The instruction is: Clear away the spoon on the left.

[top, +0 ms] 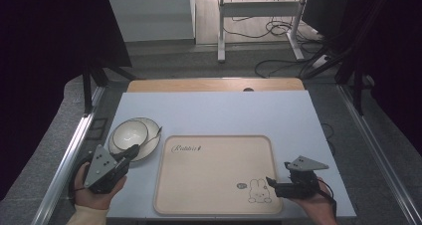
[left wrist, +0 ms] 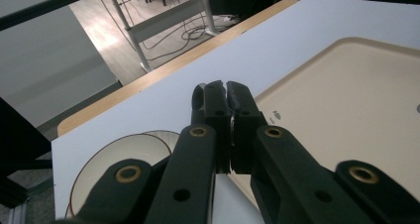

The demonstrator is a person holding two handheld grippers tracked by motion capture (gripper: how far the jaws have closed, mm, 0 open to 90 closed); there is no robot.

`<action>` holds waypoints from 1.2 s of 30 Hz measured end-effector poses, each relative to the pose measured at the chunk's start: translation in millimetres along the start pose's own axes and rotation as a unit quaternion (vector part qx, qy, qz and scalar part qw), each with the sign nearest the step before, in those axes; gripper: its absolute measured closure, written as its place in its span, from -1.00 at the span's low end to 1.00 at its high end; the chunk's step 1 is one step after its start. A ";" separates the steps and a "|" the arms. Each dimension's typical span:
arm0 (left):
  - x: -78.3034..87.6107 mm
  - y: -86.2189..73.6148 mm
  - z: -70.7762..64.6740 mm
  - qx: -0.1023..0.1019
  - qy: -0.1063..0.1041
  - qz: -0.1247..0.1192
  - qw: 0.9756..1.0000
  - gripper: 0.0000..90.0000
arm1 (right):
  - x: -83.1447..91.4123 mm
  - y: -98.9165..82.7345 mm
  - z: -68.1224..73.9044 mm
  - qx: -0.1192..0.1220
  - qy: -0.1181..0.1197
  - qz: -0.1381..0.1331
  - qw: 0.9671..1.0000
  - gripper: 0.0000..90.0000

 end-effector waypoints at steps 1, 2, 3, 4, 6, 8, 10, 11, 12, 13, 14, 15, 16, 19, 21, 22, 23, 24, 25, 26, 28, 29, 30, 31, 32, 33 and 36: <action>-0.6 0.1 -1.0 -0.001 -0.002 0.001 1.000 0.98 | 0.0 -0.1 0.0 0.000 0.000 0.000 1.000 -0.64; -1.1 0.0 -1.6 -0.004 -0.003 0.003 1.000 0.98 | 0.0 -0.1 0.0 0.000 0.000 0.000 1.000 -0.64; -2.1 0.1 -2.8 -0.001 -0.004 0.001 1.000 0.98 | 0.1 -0.1 -0.1 0.001 0.000 0.001 1.000 -0.64; -2.6 -0.1 -3.6 -0.003 -0.006 0.003 1.000 0.98 | 0.1 -0.1 -0.1 0.001 0.000 0.001 1.000 -0.64; -4.5 -0.2 -5.8 -0.004 -0.009 0.004 1.000 0.98 | 0.0 -0.1 -0.1 0.001 0.000 0.000 1.000 -0.64; -5.7 -0.2 -7.1 -0.005 -0.011 0.005 1.000 0.98 | 0.1 -0.2 -0.2 0.002 0.000 0.001 1.000 -0.64; -7.2 -0.2 -8.9 -0.007 -0.014 0.006 1.000 0.98 | 0.0 -0.2 -0.2 0.002 0.000 0.001 1.000 -0.64; -7.8 -0.2 -9.7 -0.006 -0.015 0.006 1.000 0.98 | 0.0 -0.2 -0.2 0.002 0.000 0.001 1.000 -0.64; -8.5 -0.1 -10.6 -0.006 -0.016 0.005 1.000 0.98 | 0.0 -0.2 -0.1 0.002 0.000 0.001 1.000 -0.64; -9.0 -0.2 -11.5 -0.007 -0.017 0.006 1.000 0.98 | -0.1 -0.2 0.0 0.002 0.000 0.001 1.000 -0.64; -9.4 -0.2 -12.1 -0.008 -0.018 0.007 1.000 0.98 | -0.1 -0.2 0.0 0.002 0.001 0.001 1.000 -0.64; -9.9 -0.2 -12.9 -0.009 -0.019 0.007 1.000 0.98 | -0.1 -0.2 0.1 0.002 0.001 0.001 1.000 -0.64; -10.6 -0.2 -13.8 -0.009 -0.020 0.007 1.000 0.98 | -0.1 -0.2 0.1 0.002 0.001 0.002 1.000 -0.64; -13.0 0.0 -16.4 -0.009 -0.024 0.007 1.000 0.98 | -0.2 -0.1 0.1 0.002 0.001 0.001 1.000 -0.64; -15.1 0.0 -18.6 -0.011 -0.027 0.008 1.000 0.98 | -0.3 -0.2 0.1 0.002 0.001 0.001 1.000 -0.64; -15.8 -0.2 -19.8 -0.012 -0.029 0.009 0.999 0.98 | -0.3 -0.2 0.1 0.002 0.001 0.001 1.000 -0.64; -16.3 -0.4 -20.7 -0.013 -0.030 0.009 0.999 0.98 | -0.3 -0.2 0.1 0.002 0.001 0.001 1.000 -0.64; -16.7 -0.8 -21.8 -0.014 -0.031 0.010 0.999 0.98 | -0.2 -0.2 0.1 0.002 0.001 0.001 1.000 -0.64; -17.1 -1.5 -23.1 -0.014 -0.033 0.013 0.999 0.98 | -0.1 -0.2 0.1 0.002 0.001 0.001 1.000 -0.64; -17.8 -1.6 -23.8 -0.014 -0.034 0.012 0.999 0.98 | -0.1 -0.2 0.0 0.002 0.000 0.001 1.000 -0.64; -18.9 -1.9 -25.4 -0.015 -0.036 0.014 0.999 0.98 | 0.0 -0.2 -0.2 0.002 0.000 0.001 1.000 -0.64; -19.8 -2.0 -26.9 -0.013 -0.038 0.013 0.999 0.98 | -0.1 -0.1 -0.2 0.002 0.000 0.001 1.000 -0.64; -20.4 -2.0 -27.4 -0.016 -0.039 0.014 0.999 0.98 | -0.1 -0.1 -0.1 0.002 0.000 0.001 1.000 -0.64; -21.6 -2.3 -29.4 -0.015 -0.041 0.015 0.999 0.98 | -0.2 -0.1 -0.1 0.002 0.000 0.001 1.000 -0.64; -22.5 -2.5 -30.3 -0.016 -0.042 0.015 0.999 0.98 | -0.2 -0.1 0.0 0.001 0.000 0.001 1.000 -0.64; -23.8 -2.8 -31.8 -0.017 -0.045 0.016 0.999 0.98 | -0.3 -0.1 0.0 0.001 0.000 0.001 1.000 -0.64; -27.9 -3.9 -36.4 -0.018 -0.051 0.019 0.998 0.98 | -0.3 0.0 0.1 0.001 0.000 0.001 1.000 -0.64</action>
Point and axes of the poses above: each handheld gripper's, and its own axes: x roughly backward along the jaws, y roughly out of its top, z roughly to its left, the point moved 6 cm from there along -x, roughly forward along the jaws, and after that the axes turned 14 degrees about -z, right-handed, at the moved point
